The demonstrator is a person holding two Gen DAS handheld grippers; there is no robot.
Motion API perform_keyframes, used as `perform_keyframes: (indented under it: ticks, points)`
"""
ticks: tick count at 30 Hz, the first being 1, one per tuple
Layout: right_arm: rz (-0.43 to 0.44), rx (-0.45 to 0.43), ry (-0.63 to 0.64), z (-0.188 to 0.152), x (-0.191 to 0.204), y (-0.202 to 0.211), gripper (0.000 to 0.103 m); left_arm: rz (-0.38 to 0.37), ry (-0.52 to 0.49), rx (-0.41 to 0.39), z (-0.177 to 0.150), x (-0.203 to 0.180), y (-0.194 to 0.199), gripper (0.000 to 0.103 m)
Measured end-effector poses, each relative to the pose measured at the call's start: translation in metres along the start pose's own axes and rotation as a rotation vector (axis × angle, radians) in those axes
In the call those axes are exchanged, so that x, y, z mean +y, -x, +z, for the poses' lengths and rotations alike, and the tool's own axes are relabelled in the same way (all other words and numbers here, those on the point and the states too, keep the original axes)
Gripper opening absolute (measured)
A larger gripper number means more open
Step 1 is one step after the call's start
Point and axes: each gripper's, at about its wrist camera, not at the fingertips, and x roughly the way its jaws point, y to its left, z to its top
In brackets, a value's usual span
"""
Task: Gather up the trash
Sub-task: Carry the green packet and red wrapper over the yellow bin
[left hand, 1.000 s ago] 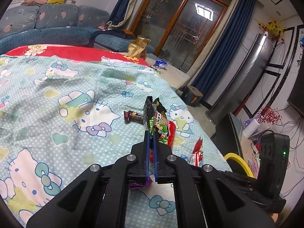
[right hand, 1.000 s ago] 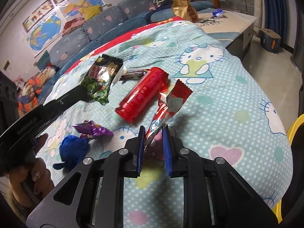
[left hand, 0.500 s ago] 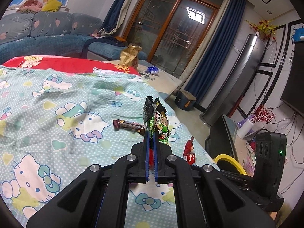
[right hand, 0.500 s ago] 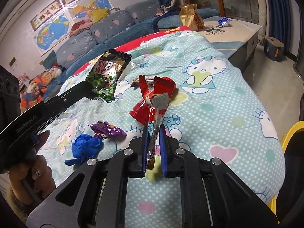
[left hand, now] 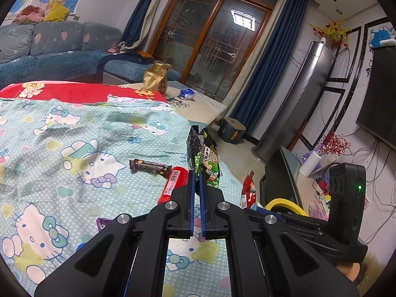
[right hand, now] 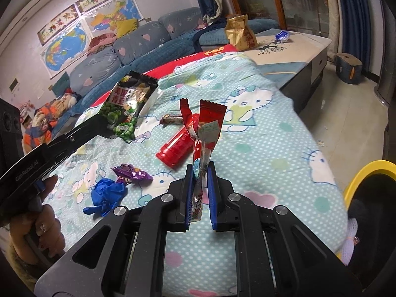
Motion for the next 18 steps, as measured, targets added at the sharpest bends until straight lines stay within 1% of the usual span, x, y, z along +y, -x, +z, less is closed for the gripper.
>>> perform_keyframes:
  ticks: [18]
  points:
    - [-0.054,-0.041,-0.052,-0.004,-0.036,0.027,0.007,-0.051,-0.057,0.018,-0.006,-0.031,-0.006,0.004]
